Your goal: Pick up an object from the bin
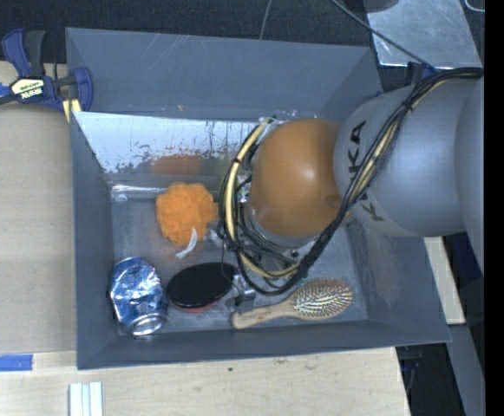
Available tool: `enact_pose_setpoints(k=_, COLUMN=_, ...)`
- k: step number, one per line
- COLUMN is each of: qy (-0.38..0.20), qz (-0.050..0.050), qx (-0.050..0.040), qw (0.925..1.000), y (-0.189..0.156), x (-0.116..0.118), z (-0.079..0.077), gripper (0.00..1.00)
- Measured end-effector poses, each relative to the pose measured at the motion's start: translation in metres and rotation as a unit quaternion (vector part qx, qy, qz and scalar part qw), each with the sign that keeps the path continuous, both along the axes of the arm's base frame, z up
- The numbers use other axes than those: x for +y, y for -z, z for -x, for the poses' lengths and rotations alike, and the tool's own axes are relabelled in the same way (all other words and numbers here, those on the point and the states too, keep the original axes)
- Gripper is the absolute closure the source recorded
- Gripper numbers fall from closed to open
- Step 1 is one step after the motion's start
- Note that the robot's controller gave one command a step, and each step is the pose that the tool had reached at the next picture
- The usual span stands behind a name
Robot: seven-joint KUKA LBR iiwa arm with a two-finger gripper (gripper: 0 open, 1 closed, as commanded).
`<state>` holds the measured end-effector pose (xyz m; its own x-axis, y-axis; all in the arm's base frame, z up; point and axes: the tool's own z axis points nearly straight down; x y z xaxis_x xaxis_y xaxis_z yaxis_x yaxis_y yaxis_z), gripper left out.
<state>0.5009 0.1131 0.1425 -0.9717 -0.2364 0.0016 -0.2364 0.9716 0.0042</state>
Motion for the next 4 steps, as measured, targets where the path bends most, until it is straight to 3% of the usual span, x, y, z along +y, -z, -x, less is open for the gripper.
enact_pose_setpoints(k=1, qy=-0.017, qz=0.0, qx=0.001, qw=0.9999, y=0.076, x=0.009, z=0.011, gripper=0.0)
enact_pose_setpoints(k=2, qy=-0.016, qz=0.0, qx=0.0003, qw=0.9999, y=0.072, x=0.009, z=0.01, gripper=1.0)
enact_pose_setpoints(k=3, qy=-0.016, qz=-0.001, qx=-0.005, qw=0.9999, y=-0.109, x=0.022, z=-0.005, gripper=1.0)
enact_pose_setpoints(k=4, qy=-0.017, qz=0.0, qx=-0.0005, qw=0.9999, y=-0.104, x=0.022, z=-0.003, gripper=1.0)
